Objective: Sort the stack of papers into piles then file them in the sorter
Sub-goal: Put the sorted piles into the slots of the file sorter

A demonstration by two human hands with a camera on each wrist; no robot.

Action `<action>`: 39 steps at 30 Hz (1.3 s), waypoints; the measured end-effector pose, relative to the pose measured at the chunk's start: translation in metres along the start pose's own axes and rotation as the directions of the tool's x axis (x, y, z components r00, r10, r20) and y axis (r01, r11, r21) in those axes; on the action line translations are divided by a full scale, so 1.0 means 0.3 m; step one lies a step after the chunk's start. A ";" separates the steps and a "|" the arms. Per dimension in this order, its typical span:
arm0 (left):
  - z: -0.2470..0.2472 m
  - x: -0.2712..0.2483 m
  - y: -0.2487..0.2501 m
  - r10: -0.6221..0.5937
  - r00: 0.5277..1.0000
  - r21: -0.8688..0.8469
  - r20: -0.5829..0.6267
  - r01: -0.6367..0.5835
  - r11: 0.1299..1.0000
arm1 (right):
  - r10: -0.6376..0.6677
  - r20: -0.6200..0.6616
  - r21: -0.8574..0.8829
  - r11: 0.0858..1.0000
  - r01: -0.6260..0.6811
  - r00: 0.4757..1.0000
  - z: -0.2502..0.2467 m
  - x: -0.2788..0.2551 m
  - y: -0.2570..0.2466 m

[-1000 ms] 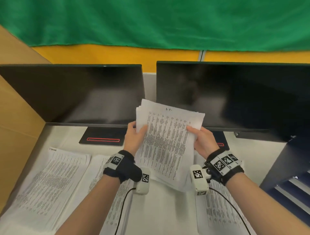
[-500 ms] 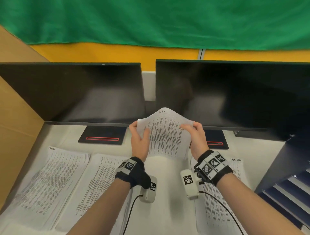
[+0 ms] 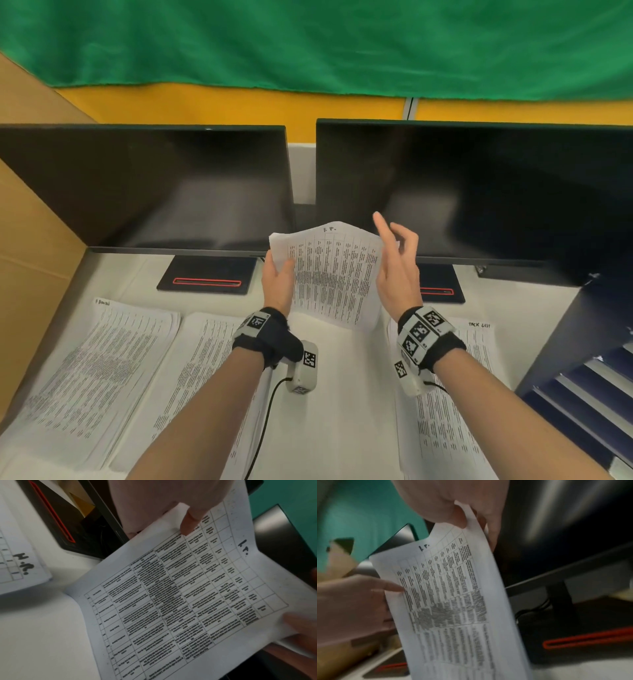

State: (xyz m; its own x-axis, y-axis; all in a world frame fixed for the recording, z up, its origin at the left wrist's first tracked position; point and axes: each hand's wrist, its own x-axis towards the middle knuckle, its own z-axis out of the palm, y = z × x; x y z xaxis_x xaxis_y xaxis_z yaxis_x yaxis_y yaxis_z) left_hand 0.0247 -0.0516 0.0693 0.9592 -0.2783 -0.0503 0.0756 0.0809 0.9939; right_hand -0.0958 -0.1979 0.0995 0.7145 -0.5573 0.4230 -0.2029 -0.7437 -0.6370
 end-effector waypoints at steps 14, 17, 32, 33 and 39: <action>-0.009 0.013 -0.179 -0.104 0.993 0.250 0.052 0.088 0.964 | 0.551 0.311 0.583 0.533 -0.613 0.775 0.098 -0.063 0.068; -0.002 -0.022 -0.171 -0.046 0.999 0.297 0.010 0.041 0.954 | 0.579 0.313 0.543 0.541 -0.643 0.752 0.112 -0.098 0.076; 0.254 -0.468 -0.270 -0.267 0.724 0.504 0.636 -0.128 0.854 | 0.913 0.015 0.493 0.348 -0.797 0.407 -0.272 -0.706 0.300; 0.269 -0.509 -0.296 -0.324 0.667 0.536 0.671 -0.135 0.833 | 0.937 0.001 0.445 0.312 -0.839 0.349 -0.288 -0.770 0.315; 0.356 -0.714 -0.300 -0.505 0.362 0.566 0.784 -0.083 0.820 | 0.984 -0.175 0.436 0.087 -0.896 0.011 -0.382 -1.037 0.387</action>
State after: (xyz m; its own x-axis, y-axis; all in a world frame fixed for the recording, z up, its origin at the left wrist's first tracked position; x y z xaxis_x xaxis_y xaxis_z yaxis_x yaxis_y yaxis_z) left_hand -0.2167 -0.1013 0.0011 0.0957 -0.8917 -0.4424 -0.1716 -0.4526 0.8750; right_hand -0.4184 -0.1531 -0.0320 -0.3095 -0.8028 -0.5096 -0.3662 0.5952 -0.7153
